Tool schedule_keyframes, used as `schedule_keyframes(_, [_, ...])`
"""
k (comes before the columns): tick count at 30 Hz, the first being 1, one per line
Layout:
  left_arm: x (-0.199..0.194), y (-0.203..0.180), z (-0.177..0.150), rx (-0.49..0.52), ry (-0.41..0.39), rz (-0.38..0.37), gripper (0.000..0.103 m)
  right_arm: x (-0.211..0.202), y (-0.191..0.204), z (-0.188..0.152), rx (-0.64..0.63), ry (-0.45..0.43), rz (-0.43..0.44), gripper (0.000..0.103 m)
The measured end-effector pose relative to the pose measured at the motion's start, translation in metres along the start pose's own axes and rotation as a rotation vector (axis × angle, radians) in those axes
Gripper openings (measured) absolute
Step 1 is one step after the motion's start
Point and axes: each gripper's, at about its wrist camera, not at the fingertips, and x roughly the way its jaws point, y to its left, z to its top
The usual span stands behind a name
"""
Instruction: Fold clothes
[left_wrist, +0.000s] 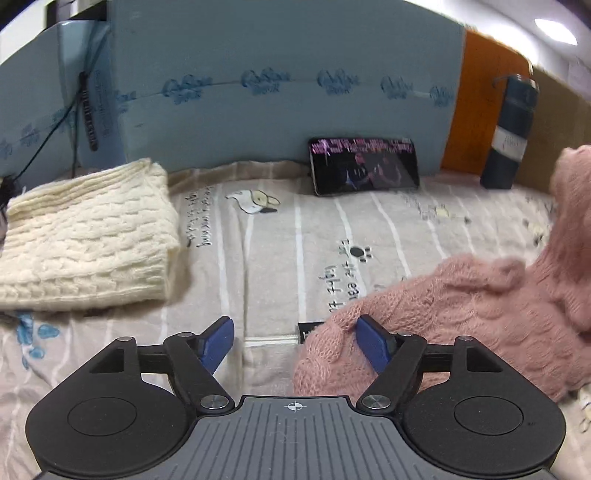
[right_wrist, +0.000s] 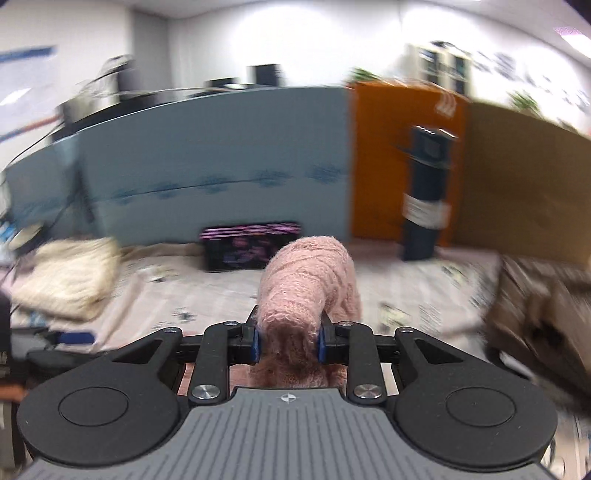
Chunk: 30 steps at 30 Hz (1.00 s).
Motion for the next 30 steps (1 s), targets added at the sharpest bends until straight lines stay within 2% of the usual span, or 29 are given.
schedule_keyframes(2, [-0.011,0.011,0.001,-0.065,-0.007,-0.013,0.075,0.003,0.019,0.003,-0.069,-0.005,0.056,0.024])
schedule_keyframes(7, [-0.036,0.040,0.000,-0.214,-0.026,-0.025,0.075,0.010,0.062,0.003,-0.131,0.015,0.235,0.024])
schedule_keyframes(12, [-0.056,0.063,-0.003,-0.324,-0.060,-0.012,0.075,0.029,0.098,-0.007,-0.168,0.106,0.399,0.024])
schedule_keyframes(15, [-0.063,0.071,-0.005,-0.355,-0.070,-0.013,0.075,0.053,0.110,-0.019,-0.176,0.207,0.415,0.026])
schedule_keyframes(16, [-0.065,0.073,-0.005,-0.360,-0.072,-0.014,0.075,0.060,0.113,-0.023,-0.184,0.240,0.415,0.031])
schedule_keyframes(18, [-0.067,0.075,-0.007,-0.362,-0.071,-0.016,0.075,0.069,0.118,-0.032,-0.206,0.275,0.408,0.033])
schedule_keyframes(21, [-0.070,0.077,-0.009,-0.366,-0.060,-0.030,0.075,0.068,0.121,-0.036,-0.207,0.288,0.439,0.050])
schedule_keyframes(23, [-0.073,0.077,-0.008,-0.388,-0.056,-0.071,0.075,0.058,0.119,-0.028,-0.172,0.287,0.490,0.077])
schedule_keyframes(26, [-0.079,0.073,-0.001,-0.422,-0.046,-0.175,0.075,0.030,0.101,-0.013,-0.097,0.220,0.557,0.087])
schedule_keyframes(30, [-0.063,0.057,0.004,-0.440,0.045,-0.417,0.075,0.018,0.067,-0.017,0.019,0.216,0.469,0.088])
